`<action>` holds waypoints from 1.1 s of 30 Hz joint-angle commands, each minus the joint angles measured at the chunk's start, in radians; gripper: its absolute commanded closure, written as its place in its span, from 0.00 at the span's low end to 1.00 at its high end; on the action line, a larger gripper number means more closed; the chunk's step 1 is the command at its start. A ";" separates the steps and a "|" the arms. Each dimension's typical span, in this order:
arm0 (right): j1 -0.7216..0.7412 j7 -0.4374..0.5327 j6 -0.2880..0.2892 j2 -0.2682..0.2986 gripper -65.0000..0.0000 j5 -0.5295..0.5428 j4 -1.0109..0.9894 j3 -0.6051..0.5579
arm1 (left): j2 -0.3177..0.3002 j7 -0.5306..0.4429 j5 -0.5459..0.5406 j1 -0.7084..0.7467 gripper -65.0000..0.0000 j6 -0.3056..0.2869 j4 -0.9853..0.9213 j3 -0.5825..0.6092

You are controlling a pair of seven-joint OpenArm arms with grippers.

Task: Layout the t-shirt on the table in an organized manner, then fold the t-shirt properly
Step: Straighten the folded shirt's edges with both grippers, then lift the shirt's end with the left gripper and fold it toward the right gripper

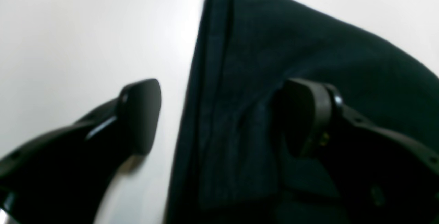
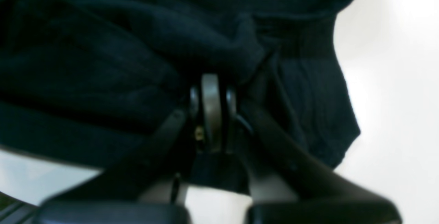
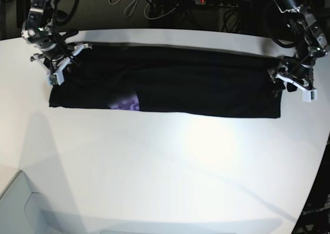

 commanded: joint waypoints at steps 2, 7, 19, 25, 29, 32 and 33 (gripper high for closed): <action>0.003 0.013 0.000 0.008 1.00 0.006 0.015 0.002 | -0.011 0.000 -0.009 -0.009 0.18 -0.003 0.005 -0.002; 0.011 0.013 0.000 0.008 1.00 0.006 0.015 0.002 | -0.009 0.006 -0.009 -0.009 0.18 -0.004 0.004 -0.002; 0.016 0.012 0.000 0.008 1.00 0.006 0.015 0.002 | 0.003 0.000 -0.009 -0.012 0.79 -0.004 -0.062 0.000; 0.016 0.012 0.000 0.008 1.00 0.006 0.015 0.002 | -0.005 0.000 -0.009 -0.013 1.00 -0.001 -0.081 0.000; 0.016 0.012 0.000 0.008 1.00 0.006 0.013 0.002 | -0.005 0.000 -0.014 -0.015 1.00 0.002 -0.024 -0.002; 0.016 0.012 0.000 0.008 1.00 0.006 0.012 0.001 | 0.003 0.009 -0.015 -0.027 1.00 0.003 0.064 -0.003; 0.017 0.012 0.000 0.008 1.00 0.006 0.012 0.001 | 0.006 0.010 -0.017 -0.030 1.00 0.003 0.099 -0.002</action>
